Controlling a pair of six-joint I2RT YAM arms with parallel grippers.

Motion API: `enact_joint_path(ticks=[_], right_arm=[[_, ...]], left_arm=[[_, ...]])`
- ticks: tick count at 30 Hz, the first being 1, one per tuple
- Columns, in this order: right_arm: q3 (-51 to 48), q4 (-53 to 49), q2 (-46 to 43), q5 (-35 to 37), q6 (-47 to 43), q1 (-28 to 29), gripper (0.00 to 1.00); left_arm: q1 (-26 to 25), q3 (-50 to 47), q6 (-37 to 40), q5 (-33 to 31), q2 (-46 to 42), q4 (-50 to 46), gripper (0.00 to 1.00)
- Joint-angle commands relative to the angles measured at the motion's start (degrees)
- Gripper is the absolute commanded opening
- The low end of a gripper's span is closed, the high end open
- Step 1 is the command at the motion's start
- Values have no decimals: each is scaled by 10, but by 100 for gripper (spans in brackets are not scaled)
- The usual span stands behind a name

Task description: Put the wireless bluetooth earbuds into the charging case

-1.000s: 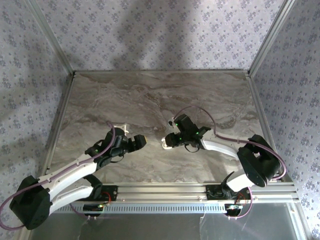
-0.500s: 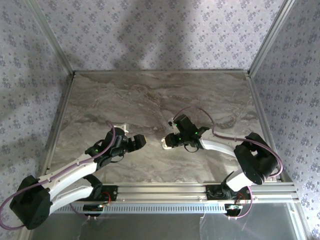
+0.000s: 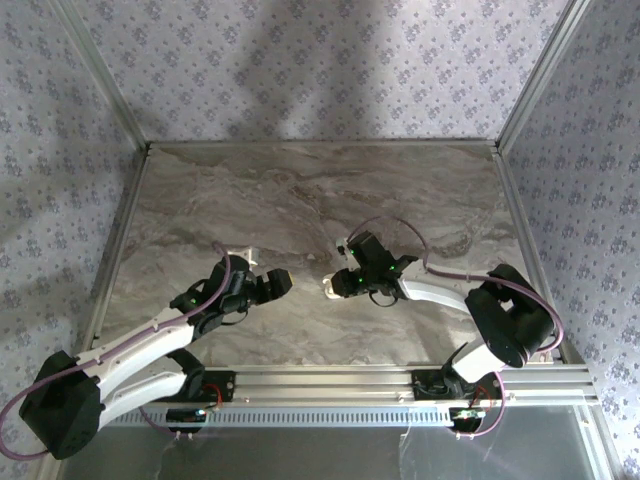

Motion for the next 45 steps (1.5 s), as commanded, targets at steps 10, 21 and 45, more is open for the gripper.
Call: enact_joint_path(ticks=[10, 21, 45], right_arm=[[-17, 26, 9, 17, -8, 0, 23], [-21, 38, 13, 25, -5, 1, 23], [0, -20, -1, 64, -5, 18, 33]], left_arm=[[-5, 26, 11, -11, -9, 1, 85], [-5, 27, 14, -12, -12, -4, 85], [-5, 25, 15, -15, -21, -8, 85]])
